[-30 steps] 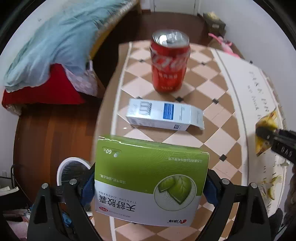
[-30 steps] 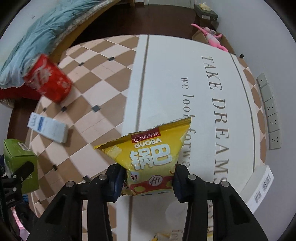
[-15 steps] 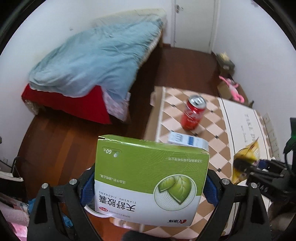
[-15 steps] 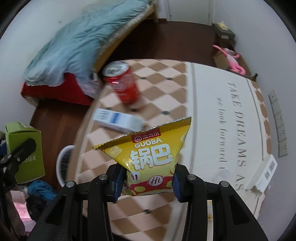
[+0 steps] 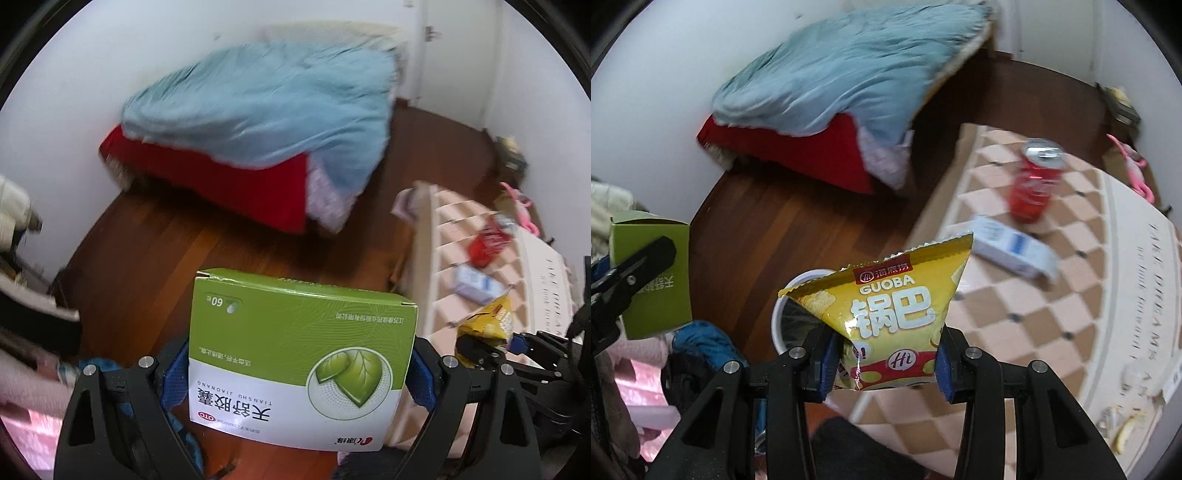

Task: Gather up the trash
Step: 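Carry both items over the white bin and open both tools to drop them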

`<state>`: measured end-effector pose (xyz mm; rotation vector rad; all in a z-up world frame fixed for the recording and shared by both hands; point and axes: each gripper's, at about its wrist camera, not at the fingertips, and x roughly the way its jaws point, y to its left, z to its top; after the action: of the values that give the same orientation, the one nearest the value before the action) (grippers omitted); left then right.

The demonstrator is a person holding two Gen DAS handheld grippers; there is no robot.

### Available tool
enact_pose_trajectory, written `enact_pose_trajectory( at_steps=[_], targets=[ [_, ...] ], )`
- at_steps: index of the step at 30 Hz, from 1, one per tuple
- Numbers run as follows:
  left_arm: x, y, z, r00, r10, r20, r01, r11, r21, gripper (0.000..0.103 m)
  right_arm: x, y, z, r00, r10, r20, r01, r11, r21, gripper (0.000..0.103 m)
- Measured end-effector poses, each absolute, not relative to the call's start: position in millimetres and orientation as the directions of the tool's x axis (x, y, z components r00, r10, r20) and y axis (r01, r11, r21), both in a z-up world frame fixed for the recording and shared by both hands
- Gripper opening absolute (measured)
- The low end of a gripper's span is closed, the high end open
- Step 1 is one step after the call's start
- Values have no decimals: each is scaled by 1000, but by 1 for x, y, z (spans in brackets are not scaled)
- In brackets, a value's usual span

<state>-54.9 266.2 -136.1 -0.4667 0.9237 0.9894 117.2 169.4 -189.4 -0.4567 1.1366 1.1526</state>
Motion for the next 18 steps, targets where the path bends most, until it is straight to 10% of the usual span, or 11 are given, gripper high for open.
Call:
enact_pose_trajectory(
  at_steps=[18],
  targets=[
    [-128,386,-294,212,111,-971,-936,307,-170,97,39,284,-323,-171,237,-956,-905,347,247,45]
  ],
)
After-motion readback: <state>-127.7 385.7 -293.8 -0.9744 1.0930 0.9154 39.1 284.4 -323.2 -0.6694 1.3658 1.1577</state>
